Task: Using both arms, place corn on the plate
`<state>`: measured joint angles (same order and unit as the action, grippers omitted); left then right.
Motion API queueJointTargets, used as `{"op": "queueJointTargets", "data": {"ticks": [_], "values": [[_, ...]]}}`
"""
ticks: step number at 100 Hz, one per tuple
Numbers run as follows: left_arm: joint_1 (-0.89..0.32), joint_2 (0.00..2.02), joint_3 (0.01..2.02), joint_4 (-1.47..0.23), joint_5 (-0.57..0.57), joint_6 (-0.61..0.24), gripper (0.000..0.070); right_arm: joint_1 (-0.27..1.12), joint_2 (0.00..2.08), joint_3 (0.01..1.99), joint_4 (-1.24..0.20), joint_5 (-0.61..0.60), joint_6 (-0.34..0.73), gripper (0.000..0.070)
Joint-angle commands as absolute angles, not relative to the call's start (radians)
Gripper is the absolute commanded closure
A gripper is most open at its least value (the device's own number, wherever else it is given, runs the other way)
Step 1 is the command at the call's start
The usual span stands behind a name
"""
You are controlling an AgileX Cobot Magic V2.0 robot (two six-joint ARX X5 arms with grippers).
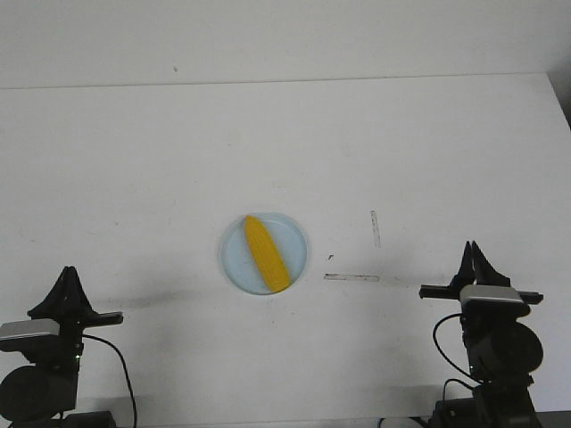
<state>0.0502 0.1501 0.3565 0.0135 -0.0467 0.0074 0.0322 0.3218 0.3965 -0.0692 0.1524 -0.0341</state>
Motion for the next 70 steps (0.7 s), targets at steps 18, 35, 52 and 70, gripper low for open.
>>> {"op": "queueJointTargets", "data": {"ticks": [18,35,52,70], "values": [[0.052,0.149,0.363,0.024,-0.046,-0.001,0.0697,0.033,0.205,0.396,-0.053,0.148,-0.02,0.0663],[0.052,0.149,0.363,0.024,-0.046,-0.001,0.0697,0.033,0.183,0.396,-0.053,0.147,-0.02,0.0663],[0.052,0.149,0.363,0.024,-0.046,-0.001,0.0697,0.033,0.183,0.396,-0.053,0.147,-0.02,0.0663],[0.052,0.149,0.363,0.024,-0.046,-0.001,0.0697,0.033,0.183,0.396,-0.053,0.147,-0.02,0.0663]]}}
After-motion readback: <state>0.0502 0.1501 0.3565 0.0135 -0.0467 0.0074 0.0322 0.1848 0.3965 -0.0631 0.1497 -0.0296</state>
